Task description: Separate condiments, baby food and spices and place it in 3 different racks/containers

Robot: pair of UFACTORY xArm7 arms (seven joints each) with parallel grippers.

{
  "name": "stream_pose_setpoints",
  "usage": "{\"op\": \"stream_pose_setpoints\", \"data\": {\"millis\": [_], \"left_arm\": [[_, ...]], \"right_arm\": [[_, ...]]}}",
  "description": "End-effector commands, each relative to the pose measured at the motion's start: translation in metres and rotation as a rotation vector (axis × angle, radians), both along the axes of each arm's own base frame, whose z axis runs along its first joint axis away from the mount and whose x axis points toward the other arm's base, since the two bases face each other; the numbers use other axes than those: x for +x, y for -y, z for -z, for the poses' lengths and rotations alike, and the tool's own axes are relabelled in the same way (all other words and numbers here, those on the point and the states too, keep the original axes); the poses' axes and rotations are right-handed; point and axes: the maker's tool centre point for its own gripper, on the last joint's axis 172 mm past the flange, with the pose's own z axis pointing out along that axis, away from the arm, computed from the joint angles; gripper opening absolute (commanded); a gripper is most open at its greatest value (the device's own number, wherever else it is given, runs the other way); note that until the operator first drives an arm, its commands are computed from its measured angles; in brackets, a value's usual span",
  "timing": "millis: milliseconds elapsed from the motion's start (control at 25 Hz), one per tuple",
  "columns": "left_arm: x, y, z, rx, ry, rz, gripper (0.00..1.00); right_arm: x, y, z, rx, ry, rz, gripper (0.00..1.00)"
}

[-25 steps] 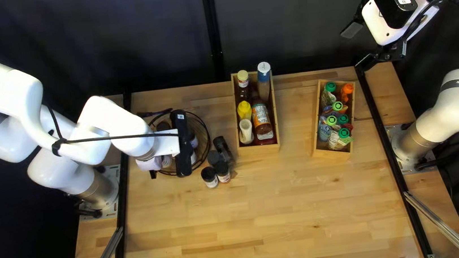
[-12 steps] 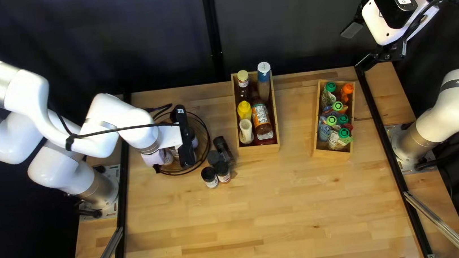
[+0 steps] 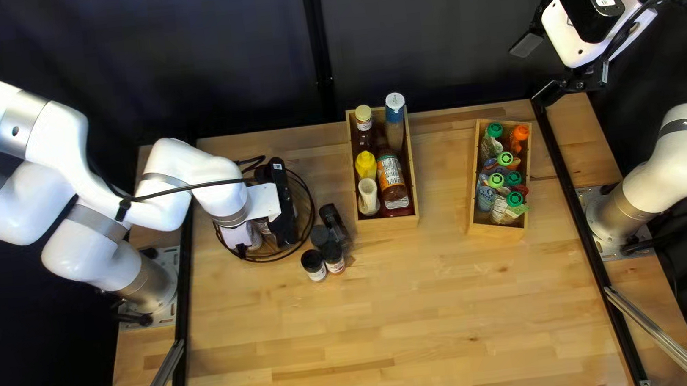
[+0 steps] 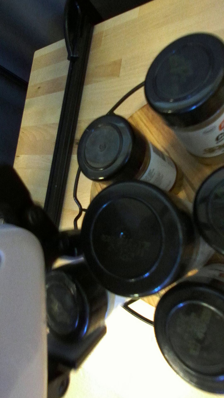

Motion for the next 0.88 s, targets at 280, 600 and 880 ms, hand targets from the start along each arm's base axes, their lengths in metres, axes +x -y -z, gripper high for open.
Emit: {"op": "stream_pose_setpoints", "data": {"millis": [280,600,880], "left_arm": [[0.021,0.025,-0.053,0.057,0.041,0.068,1.00],[0.085,0.083,-0.085,0.010,0.095,0.319,1.00],[0.139,0.095,-0.083,-0.023,0.134,0.535,1.00]], "right_arm": [[0.000,0.000,0.000,0.000,0.000,0.000,1.00],[0.000,0.000,0.000,0.000,0.000,0.000,1.00],[0.000,0.000,0.000,0.000,0.000,0.000,1.00]]}}
